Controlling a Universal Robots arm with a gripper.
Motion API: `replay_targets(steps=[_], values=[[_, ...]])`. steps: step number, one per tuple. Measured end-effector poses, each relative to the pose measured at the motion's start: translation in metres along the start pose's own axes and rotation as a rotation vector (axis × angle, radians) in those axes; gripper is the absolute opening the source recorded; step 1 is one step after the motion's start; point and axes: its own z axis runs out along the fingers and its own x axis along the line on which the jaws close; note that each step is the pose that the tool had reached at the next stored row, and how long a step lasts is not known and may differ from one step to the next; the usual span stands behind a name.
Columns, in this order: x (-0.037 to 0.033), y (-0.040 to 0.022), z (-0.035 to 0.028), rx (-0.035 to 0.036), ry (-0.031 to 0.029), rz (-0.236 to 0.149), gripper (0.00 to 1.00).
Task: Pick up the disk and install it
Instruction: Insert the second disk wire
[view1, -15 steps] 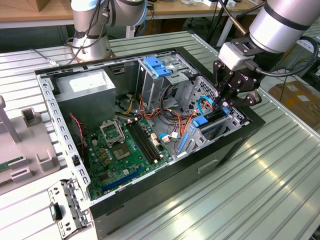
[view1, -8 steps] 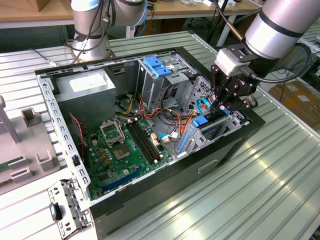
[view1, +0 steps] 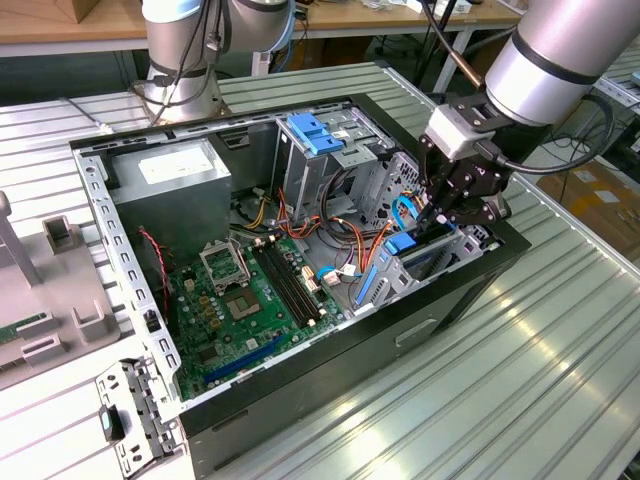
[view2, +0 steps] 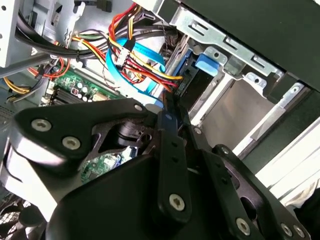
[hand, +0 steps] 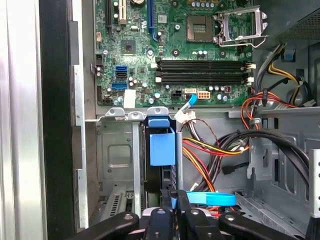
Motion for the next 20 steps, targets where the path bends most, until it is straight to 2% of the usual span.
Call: replay_targets(steps=[5, 6, 8, 11, 15, 18, 19, 20], values=[[0.0002, 0.0000, 0.0005, -0.0001, -0.0011, 0.000, 0.18], [0.0002, 0.0000, 0.0004, -0.0001, -0.0007, 0.000, 0.24], [0.0002, 0.0000, 0.0001, -0.0001, -0.0001, 0.000, 0.24], [-0.0003, 0.0000, -0.0052, 0.0000, -0.0020, 0.000, 0.24], [-0.0010, 0.0000, -0.0137, -0.0004, -0.0126, 0.000, 0.24], [-0.0018, 0.0000, -0.0143, -0.0006, -0.0205, 0.000, 0.22], [-0.0018, 0.0001, -0.0143, -0.0007, -0.0217, 0.000, 0.16], [-0.0018, 0.0001, -0.0141, -0.0007, -0.0224, 0.000, 0.16]])
